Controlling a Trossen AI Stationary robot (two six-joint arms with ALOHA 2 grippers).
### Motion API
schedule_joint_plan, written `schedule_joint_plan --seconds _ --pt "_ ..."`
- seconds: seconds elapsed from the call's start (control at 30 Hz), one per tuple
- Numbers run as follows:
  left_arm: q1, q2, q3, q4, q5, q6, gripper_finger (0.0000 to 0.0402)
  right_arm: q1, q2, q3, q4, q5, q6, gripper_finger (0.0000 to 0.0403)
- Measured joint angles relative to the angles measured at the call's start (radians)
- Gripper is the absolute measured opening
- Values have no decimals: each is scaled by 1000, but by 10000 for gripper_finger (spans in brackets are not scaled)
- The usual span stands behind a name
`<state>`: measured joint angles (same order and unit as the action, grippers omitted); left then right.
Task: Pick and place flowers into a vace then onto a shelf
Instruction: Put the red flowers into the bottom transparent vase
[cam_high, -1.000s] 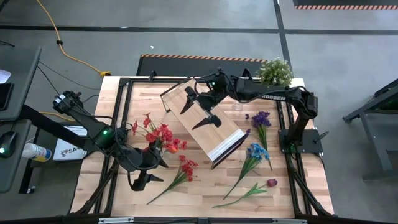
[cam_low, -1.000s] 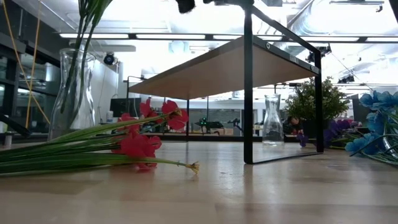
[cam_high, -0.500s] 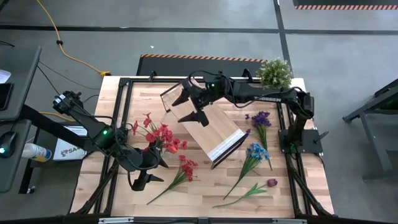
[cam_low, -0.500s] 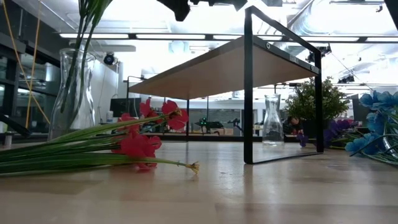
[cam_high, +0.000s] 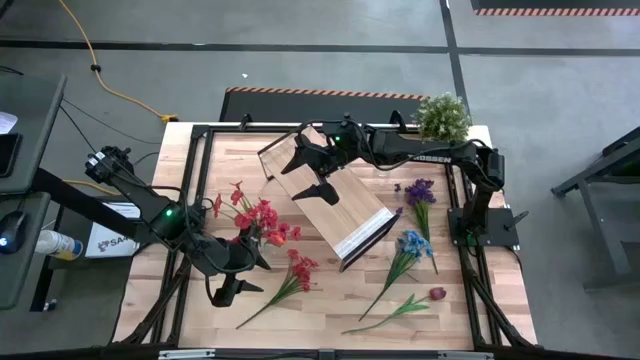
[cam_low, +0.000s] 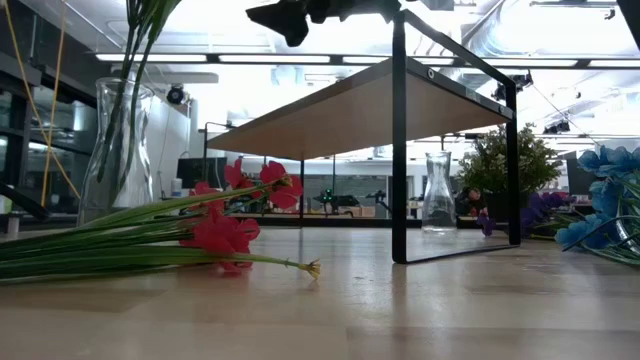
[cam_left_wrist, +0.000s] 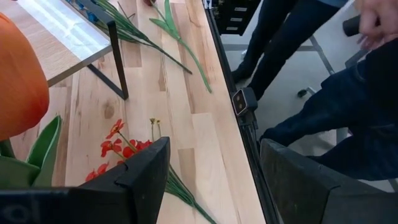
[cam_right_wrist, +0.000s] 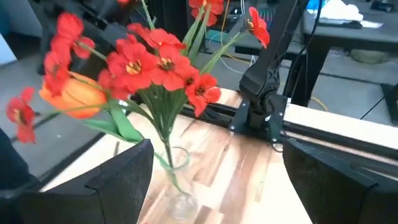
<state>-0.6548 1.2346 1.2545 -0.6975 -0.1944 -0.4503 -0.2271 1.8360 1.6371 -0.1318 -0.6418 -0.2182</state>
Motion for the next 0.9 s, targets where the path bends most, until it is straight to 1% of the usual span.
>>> schedule_joint_plan --seconds 0.07,0.2,0.3,0.43,0.57,0.67,0.8,0.9 --pt "0 0 0 0 0 0 282 -2 19 0 3 -3 -21 344" --pt "0 0 0 1 1 -4 282 -2 92 0 32 -43 -74 344" --pt "0 0 0 1 1 -4 282 0 149 -1 159 -78 -53 344" --pt "0 0 0 1 0 -5 282 10 213 0 339 -164 45 344" --pt "0 0 1 1 0 -5 282 51 270 11 414 -176 59 344" --pt "0 0 1 2 0 -5 282 88 324 66 439 -176 73 344" --pt "0 0 1 3 0 -5 282 113 400 184 432 -162 92 344" --pt "0 0 1 5 0 -5 282 113 444 281 418 -189 138 344"
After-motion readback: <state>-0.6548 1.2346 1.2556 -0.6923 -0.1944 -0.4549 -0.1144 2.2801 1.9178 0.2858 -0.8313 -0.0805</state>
